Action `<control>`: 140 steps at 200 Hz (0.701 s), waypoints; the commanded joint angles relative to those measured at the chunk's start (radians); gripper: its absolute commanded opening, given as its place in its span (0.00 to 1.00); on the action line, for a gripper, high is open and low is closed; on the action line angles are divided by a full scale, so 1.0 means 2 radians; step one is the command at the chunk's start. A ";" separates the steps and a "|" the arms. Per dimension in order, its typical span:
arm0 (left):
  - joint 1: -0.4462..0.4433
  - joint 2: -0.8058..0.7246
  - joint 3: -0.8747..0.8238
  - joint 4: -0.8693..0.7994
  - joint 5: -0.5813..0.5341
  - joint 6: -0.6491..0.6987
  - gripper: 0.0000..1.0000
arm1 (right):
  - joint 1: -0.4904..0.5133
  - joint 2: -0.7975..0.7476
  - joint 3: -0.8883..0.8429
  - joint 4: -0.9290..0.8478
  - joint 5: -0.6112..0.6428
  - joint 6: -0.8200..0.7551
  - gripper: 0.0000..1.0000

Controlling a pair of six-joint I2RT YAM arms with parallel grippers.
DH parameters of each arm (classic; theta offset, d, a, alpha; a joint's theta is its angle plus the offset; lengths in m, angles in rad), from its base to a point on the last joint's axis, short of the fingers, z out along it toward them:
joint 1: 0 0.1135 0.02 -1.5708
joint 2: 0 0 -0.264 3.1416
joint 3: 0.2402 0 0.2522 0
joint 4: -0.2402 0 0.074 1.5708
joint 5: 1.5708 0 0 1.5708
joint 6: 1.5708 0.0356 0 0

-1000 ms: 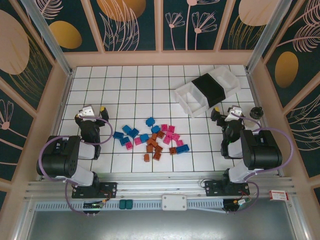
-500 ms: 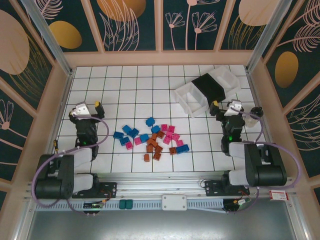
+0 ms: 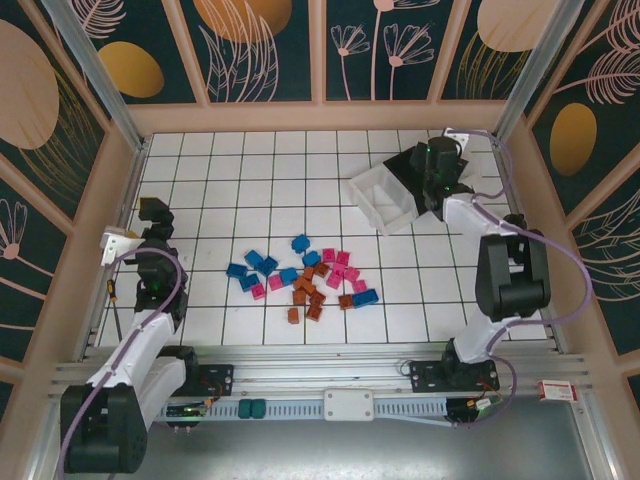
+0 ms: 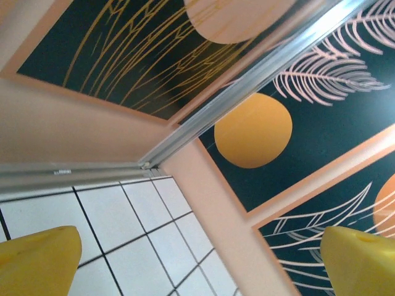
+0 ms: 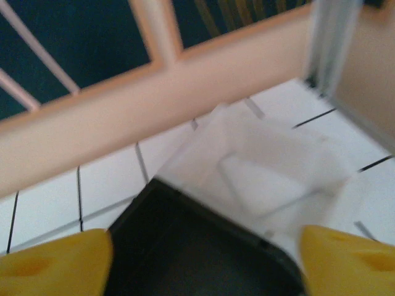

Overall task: Sort the legos into containers by color
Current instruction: Move the container to the top-center of the table.

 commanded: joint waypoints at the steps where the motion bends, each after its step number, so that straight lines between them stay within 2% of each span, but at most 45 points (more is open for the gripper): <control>1: 0.001 -0.007 0.035 -0.079 0.022 -0.066 0.99 | -0.019 0.014 -0.012 -0.067 -0.139 0.018 0.48; 18: 0.001 0.007 0.068 -0.093 0.087 -0.023 0.99 | -0.035 0.012 -0.020 -0.047 -0.202 0.030 0.53; 40: 0.001 0.026 0.100 -0.121 0.157 -0.002 0.99 | -0.036 0.016 -0.032 -0.021 -0.263 -0.003 0.86; 58: 0.001 0.037 0.119 -0.157 0.194 0.002 0.98 | -0.037 0.026 -0.029 -0.029 -0.269 -0.014 0.90; 85: 0.001 0.052 0.150 -0.222 0.256 0.031 0.90 | -0.037 0.050 -0.015 -0.056 -0.251 -0.027 0.89; 110: 0.000 0.056 0.142 -0.220 0.314 0.036 0.94 | -0.034 0.075 0.004 -0.082 -0.253 -0.040 0.81; 140: 0.000 0.053 0.134 -0.232 0.339 0.034 0.92 | -0.025 0.090 0.013 -0.095 -0.257 -0.037 0.70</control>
